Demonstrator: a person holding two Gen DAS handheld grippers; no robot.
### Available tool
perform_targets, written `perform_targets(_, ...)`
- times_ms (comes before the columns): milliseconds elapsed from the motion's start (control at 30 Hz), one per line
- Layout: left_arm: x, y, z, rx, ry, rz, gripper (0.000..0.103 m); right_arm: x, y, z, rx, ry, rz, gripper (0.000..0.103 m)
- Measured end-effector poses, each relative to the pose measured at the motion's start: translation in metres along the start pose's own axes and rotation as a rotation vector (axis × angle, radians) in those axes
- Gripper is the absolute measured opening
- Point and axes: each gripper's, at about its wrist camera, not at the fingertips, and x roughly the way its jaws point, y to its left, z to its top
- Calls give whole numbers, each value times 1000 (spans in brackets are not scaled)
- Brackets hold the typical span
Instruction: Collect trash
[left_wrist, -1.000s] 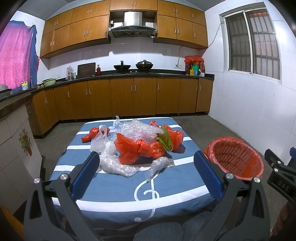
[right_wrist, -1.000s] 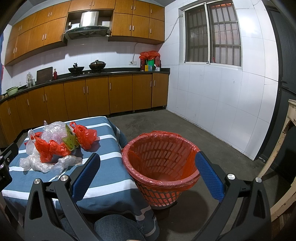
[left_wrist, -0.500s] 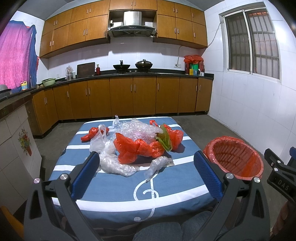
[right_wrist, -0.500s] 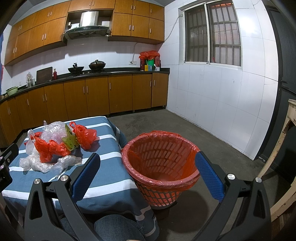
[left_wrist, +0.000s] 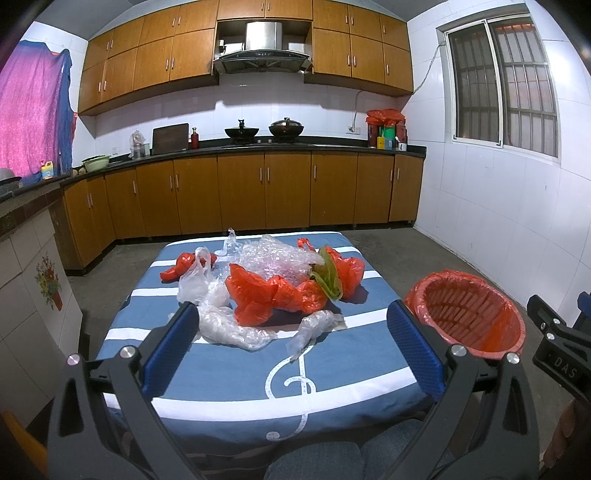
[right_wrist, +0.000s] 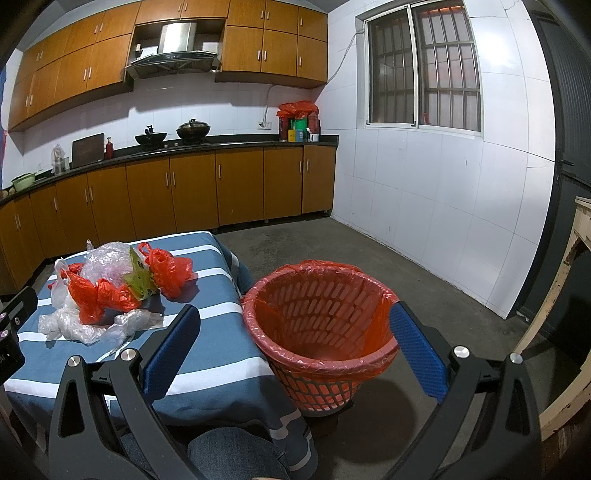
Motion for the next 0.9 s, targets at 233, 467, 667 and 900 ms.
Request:
perform_targets(233, 0, 0, 0, 0, 1, 1, 99, 1, -1, -1, 0, 0, 0, 101)
perform_targets(467, 4, -2, -6, -8, 1, 18, 99, 3, 1, -3, -5, 7, 7, 101)
perform_targets(667, 16, 18, -11, -47, 9, 54, 99, 14, 14, -1, -44, 9, 46, 101)
perform_targets(900, 27, 59, -11, -105, 27, 133, 99, 24, 38, 2, -81, 12, 98, 101)
